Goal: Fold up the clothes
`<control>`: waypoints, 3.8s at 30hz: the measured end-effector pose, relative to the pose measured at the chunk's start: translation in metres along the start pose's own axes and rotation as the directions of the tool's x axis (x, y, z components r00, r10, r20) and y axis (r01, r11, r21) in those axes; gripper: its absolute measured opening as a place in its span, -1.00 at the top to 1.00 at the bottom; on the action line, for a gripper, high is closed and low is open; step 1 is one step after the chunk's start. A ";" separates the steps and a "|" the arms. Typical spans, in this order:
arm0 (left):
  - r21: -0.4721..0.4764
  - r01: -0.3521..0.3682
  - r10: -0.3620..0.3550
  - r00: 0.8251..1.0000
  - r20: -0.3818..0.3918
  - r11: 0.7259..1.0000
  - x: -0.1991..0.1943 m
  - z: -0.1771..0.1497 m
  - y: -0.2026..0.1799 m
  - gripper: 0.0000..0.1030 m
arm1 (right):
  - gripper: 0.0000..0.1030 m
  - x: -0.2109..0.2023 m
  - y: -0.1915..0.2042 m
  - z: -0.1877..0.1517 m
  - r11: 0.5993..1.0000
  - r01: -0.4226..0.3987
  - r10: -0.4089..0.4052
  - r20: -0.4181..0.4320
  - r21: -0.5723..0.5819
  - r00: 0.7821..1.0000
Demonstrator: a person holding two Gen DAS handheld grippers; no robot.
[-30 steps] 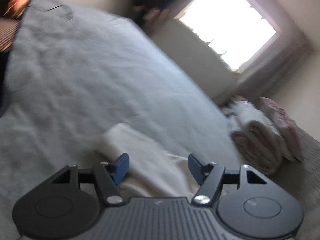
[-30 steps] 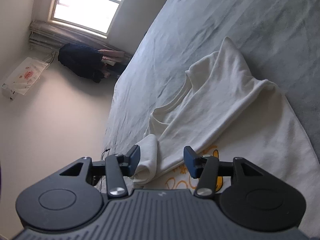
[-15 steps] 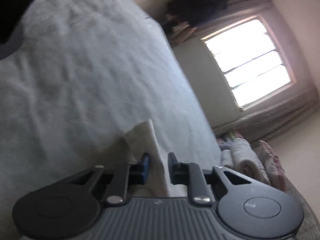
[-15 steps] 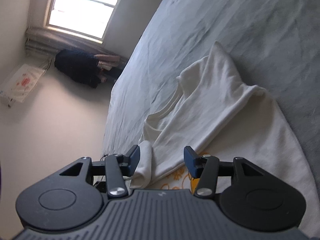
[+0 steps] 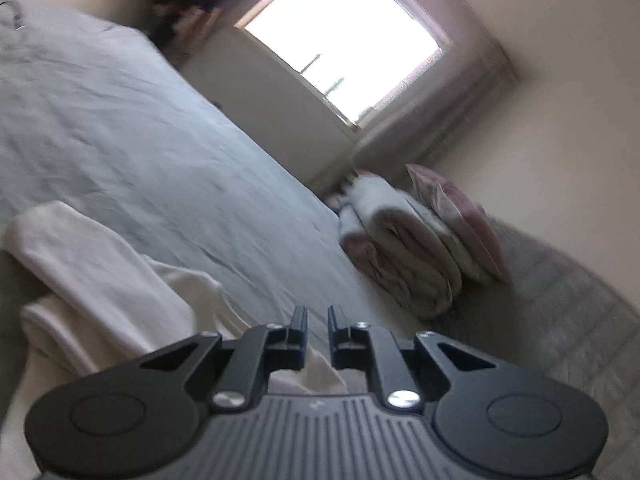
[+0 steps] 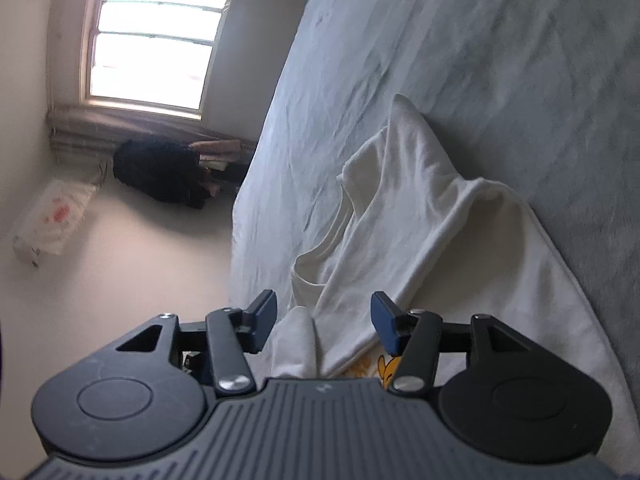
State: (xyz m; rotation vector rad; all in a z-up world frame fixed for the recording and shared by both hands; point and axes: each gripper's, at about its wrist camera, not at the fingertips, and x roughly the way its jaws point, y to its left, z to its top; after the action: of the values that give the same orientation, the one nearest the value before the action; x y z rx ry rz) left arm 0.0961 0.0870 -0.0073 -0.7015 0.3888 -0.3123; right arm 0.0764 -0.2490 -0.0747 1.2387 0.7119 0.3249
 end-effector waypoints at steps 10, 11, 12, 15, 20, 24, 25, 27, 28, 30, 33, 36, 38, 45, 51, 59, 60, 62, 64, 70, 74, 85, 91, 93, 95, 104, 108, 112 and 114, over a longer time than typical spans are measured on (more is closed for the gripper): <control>-0.074 -0.295 0.299 0.953 0.051 0.953 -0.022 0.018 0.040 -0.34 | -0.15 -0.005 0.002 0.005 1.000 -0.003 0.003 0.006 0.014 1.000; -0.103 -0.324 0.331 0.942 0.058 0.940 -0.026 0.022 0.049 -0.37 | -0.15 -0.004 0.003 0.006 1.000 -0.002 0.002 0.005 0.017 1.000; -0.132 -0.353 0.364 0.929 0.064 0.926 -0.030 0.025 0.057 -0.39 | -0.15 -0.002 0.004 0.006 1.000 -0.001 0.001 0.004 0.021 1.000; -0.221 -0.420 0.442 0.895 0.060 0.880 -0.037 0.036 0.081 -0.44 | -0.15 -0.003 0.004 0.006 1.000 -0.001 0.001 -0.001 0.025 1.000; -0.362 -0.437 0.467 0.884 -0.004 0.824 -0.034 0.045 0.123 -0.39 | -0.16 -0.004 0.007 0.007 1.000 -0.005 0.005 -0.015 0.023 1.000; -0.446 -0.379 0.422 0.907 -0.004 0.811 -0.031 0.042 0.147 0.06 | -0.16 -0.005 0.010 0.007 1.000 -0.008 0.009 -0.024 0.017 1.000; -0.458 -0.364 0.410 0.912 0.002 0.811 -0.031 0.042 0.150 0.33 | -0.16 -0.005 0.011 0.007 1.000 -0.009 0.009 -0.025 0.016 1.000; -0.474 -0.327 0.378 0.926 0.013 0.818 -0.030 0.040 0.153 0.76 | -0.16 -0.005 0.011 0.007 1.000 -0.010 0.010 -0.025 0.014 1.000; -0.478 -0.310 0.363 0.932 0.020 0.822 -0.029 0.039 0.153 0.89 | -0.16 -0.005 0.012 0.007 1.000 -0.010 0.010 -0.025 0.013 1.000; -0.438 -0.288 0.343 0.938 0.050 0.851 -0.029 0.039 0.142 0.91 | -0.16 -0.005 0.011 0.008 1.000 -0.009 0.010 -0.025 0.012 1.000; -0.362 -0.230 0.278 0.957 0.086 0.903 -0.028 0.040 0.116 0.92 | -0.16 -0.005 0.009 0.010 1.000 -0.006 0.007 -0.026 0.010 1.000; -0.294 -0.167 0.202 0.975 0.092 0.941 -0.023 0.038 0.088 0.92 | -0.16 -0.005 0.008 0.011 1.000 -0.005 0.006 -0.026 0.015 1.000; -0.250 -0.125 0.150 0.985 0.080 0.960 -0.018 0.034 0.068 0.92 | -0.16 -0.005 0.008 0.011 1.000 -0.007 0.008 -0.024 0.017 1.000; -0.083 -0.002 0.000 1.000 -0.027 0.997 0.006 0.003 0.007 0.92 | -0.16 -0.008 0.009 0.014 0.999 -0.018 0.018 -0.006 0.027 1.000; 0.014 0.080 -0.076 0.979 -0.191 0.997 0.030 -0.025 -0.012 0.92 | -0.16 -0.007 0.001 0.021 0.996 -0.043 0.042 0.015 0.082 0.999; -0.002 0.109 -0.103 0.928 -0.358 0.994 0.047 -0.031 -0.005 0.39 | -0.16 -0.005 -0.014 0.026 0.990 -0.028 0.022 0.046 0.139 0.999; -0.007 0.104 -0.100 0.931 -0.352 0.995 0.046 -0.026 -0.003 0.36 | -0.16 -0.006 -0.014 0.026 0.989 -0.030 0.023 0.051 0.142 0.998; -0.008 0.119 -0.115 0.930 -0.350 0.993 0.039 -0.017 0.001 0.29 | -0.16 -0.009 -0.012 0.026 0.990 -0.037 0.029 0.061 0.137 0.998; 0.003 0.121 -0.112 0.931 -0.347 0.993 0.033 -0.010 0.002 0.20 | -0.16 -0.012 -0.008 0.028 0.991 -0.044 0.035 0.070 0.126 0.997; 0.081 -0.084 0.104 0.952 -0.286 0.993 0.007 0.015 0.009 0.23 | -0.16 -0.017 0.007 0.033 0.996 -0.013 0.002 0.117 0.090 0.993; 0.231 -0.220 0.264 0.947 -0.183 0.948 -0.010 0.024 0.013 0.42 | -0.16 -0.020 0.028 0.044 0.996 0.078 -0.070 0.152 -0.049 0.986; 0.058 -0.316 0.319 0.946 -0.059 0.947 -0.015 0.035 0.062 0.80 | -0.09 0.034 0.046 0.048 0.896 0.277 -0.248 0.126 -0.346 0.960; 0.046 -0.325 0.328 0.941 -0.082 0.944 -0.002 0.029 0.074 0.93 | 0.28 0.051 0.028 0.032 0.827 0.349 -0.315 0.150 -0.442 0.937; 0.023 -0.330 0.331 0.940 -0.082 0.944 -0.001 0.029 0.079 0.93 | 0.49 0.055 0.027 0.030 0.815 0.338 -0.305 0.149 -0.471 0.941; 0.005 -0.329 0.329 0.941 -0.078 0.944 0.001 0.030 0.083 0.93 | 0.71 0.058 0.032 0.025 0.786 0.350 -0.309 0.168 -0.510 0.936; 0.056 -0.281 0.283 0.959 -0.030 0.958 0.001 0.029 0.077 0.93 | 0.80 0.009 0.077 0.008 0.712 0.320 -0.120 0.341 -0.625 0.932; 0.091 -0.318 0.327 0.940 -0.097 0.944 0.010 0.024 0.080 0.93 | 0.80 0.014 0.056 0.009 0.706 0.374 -0.197 0.340 -0.601 0.919; 0.157 -0.343 0.368 0.913 -0.175 0.926 0.021 0.012 0.086 0.96 | 0.81 0.027 0.030 -0.001 0.596 0.489 -0.306 0.383 -0.637 0.872; 0.168 -0.338 0.365 0.914 -0.178 0.926 0.020 0.015 0.083 0.96 | 0.82 0.030 0.030 -0.005 0.543 0.507 -0.311 0.401 -0.669 0.862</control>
State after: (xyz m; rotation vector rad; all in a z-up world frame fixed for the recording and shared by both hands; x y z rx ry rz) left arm 0.1326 0.1474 -0.0575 -0.4555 0.6771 -0.0657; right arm 0.0996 -0.2183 -0.0572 0.2513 0.5404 0.0468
